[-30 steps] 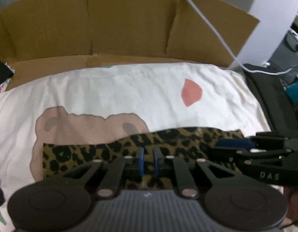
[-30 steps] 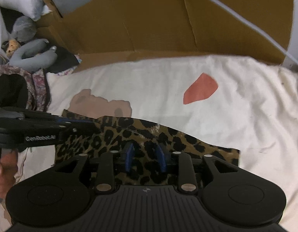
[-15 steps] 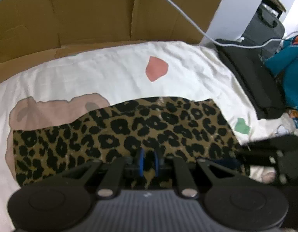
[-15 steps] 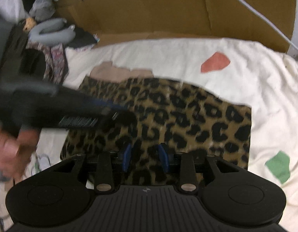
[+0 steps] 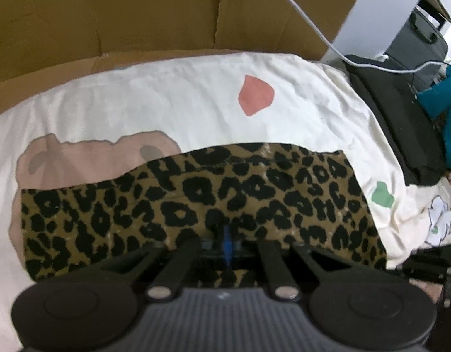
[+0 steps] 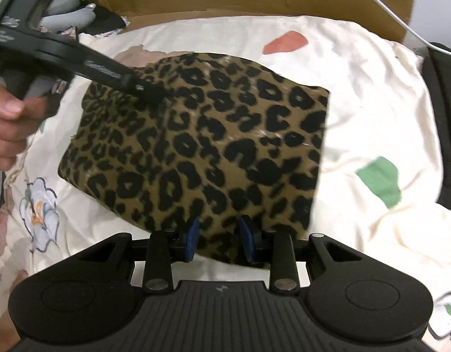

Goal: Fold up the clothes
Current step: 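Lower the leopard garment onto the sheet and open both grippers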

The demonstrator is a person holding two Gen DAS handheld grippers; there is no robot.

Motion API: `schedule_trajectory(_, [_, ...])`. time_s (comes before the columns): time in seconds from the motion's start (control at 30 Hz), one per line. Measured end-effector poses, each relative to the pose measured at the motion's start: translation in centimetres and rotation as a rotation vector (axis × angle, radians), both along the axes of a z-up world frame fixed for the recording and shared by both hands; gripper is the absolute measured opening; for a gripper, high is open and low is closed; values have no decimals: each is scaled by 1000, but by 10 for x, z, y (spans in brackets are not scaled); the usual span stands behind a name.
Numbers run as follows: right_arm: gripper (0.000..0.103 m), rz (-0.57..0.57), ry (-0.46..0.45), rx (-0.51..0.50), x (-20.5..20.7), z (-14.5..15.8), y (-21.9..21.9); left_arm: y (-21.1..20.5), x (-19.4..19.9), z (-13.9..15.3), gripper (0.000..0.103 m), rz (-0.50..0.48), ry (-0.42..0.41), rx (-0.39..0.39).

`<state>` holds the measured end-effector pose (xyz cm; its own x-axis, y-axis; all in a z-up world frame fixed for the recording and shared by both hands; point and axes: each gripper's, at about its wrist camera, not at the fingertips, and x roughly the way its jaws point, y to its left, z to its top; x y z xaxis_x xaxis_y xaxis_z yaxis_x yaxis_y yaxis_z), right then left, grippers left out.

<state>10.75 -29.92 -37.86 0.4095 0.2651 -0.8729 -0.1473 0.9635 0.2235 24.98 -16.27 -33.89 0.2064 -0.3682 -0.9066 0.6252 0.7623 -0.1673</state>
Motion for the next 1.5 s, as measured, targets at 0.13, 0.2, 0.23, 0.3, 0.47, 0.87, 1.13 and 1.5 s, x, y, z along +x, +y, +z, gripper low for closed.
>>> schedule_trajectory(0.13, [37, -35, 24, -32, -4, 1, -13, 8, -17, 8, 6, -31, 14, 2])
schedule_trajectory(0.2, [37, -62, 33, -36, -5, 2, -21, 11, -28, 11, 6, -51, 23, -5])
schedule_trajectory(0.23, [37, -74, 31, -35, -6, 3, -23, 12, -35, 12, 7, -61, 27, -9])
schedule_trajectory(0.3, [37, -90, 18, -23, -7, 6, -25, 13, -47, 12, 7, -73, 36, -19])
schedule_trajectory(0.47, [37, -70, -16, 27, -7, 15, -17, 7, -76, 7, 14, -112, 67, -51])
schedule_trajectory(0.87, [36, 12, 11, 1, 8, 4, 10, 14, -88, -19, 14, -108, 79, 11])
schedule_trajectory(1.13, [35, -12, 29, -46, 6, 5, -2, 69, -78, -21, 13, -4, 74, 66])
schedule_trajectory(1.5, [36, -95, 73, -51, -4, 1, -26, 128, -71, -12, 13, 122, 67, 117])
